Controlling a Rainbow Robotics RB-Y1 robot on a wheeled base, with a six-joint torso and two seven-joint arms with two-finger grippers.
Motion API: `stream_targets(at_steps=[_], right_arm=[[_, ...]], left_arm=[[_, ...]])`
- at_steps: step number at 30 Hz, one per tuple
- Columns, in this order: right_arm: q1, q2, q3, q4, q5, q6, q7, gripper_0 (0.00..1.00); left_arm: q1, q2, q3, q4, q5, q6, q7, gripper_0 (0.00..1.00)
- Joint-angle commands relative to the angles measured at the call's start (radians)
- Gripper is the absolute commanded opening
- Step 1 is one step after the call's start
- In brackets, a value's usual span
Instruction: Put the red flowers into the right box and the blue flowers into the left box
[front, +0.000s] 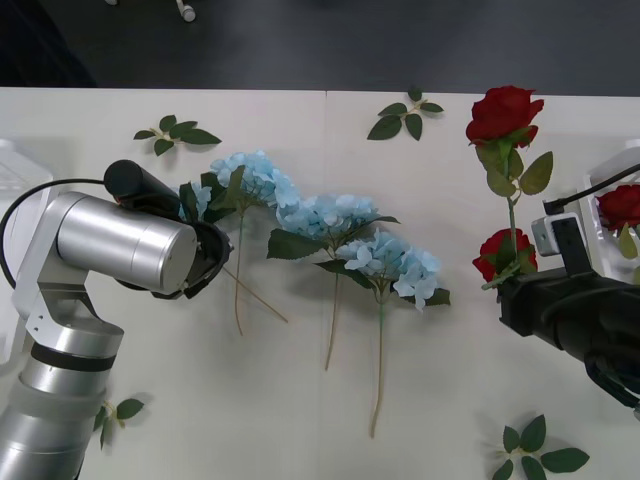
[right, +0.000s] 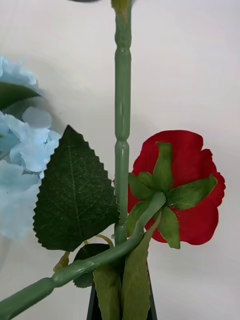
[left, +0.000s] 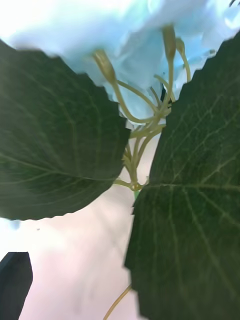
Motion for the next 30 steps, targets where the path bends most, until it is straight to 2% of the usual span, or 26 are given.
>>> stream_targets(at_steps=[1,7,17,18,19,20,21,22,23,30], right_arm=[[0.000,-0.029,-0.033,-0.038,0.001,-0.061,-0.146,0.00],[0.000,-0.029,-0.034,-0.036,0.049,-0.123,-0.258,0.00],[0.000,-0.029,-0.036,-0.021,0.061,-0.123,-0.284,0.00],[0.002,-0.029,-0.036,-0.021,0.067,-0.134,-0.287,0.24],[0.003,-0.029,-0.036,-0.021,0.069,-0.141,-0.289,0.43],[0.006,-0.029,-0.037,-0.023,0.090,-0.167,-0.295,0.89],[0.009,-0.029,-0.037,-0.021,0.104,-0.173,-0.296,1.00],[0.015,-0.029,-0.037,-0.021,0.138,-0.193,-0.302,1.00],[0.022,-0.029,-0.037,-0.021,0.156,-0.209,-0.308,1.00],[0.031,-0.029,-0.039,-0.021,0.194,-0.224,-0.427,1.00]], left_arm=[[-0.024,-0.039,-0.001,0.024,-0.044,-0.026,0.030,1.00],[-0.054,-0.056,-0.012,0.101,-0.085,-0.053,0.030,1.00],[-0.088,-0.059,-0.060,0.196,-0.127,-0.092,0.035,1.00],[-0.088,-0.060,-0.063,0.199,-0.128,-0.090,0.035,1.00],[-0.088,-0.060,-0.064,0.202,-0.128,-0.092,0.036,0.98],[-0.088,-0.060,-0.069,0.204,-0.128,-0.092,0.036,0.57],[-0.088,-0.060,-0.070,0.204,-0.128,-0.090,0.036,0.41],[-0.086,-0.060,-0.073,0.204,-0.130,-0.090,0.038,0.16],[-0.086,-0.060,-0.078,0.204,-0.130,-0.090,0.038,0.00],[-0.086,-0.060,-0.090,0.214,-0.130,-0.089,0.039,0.00]])
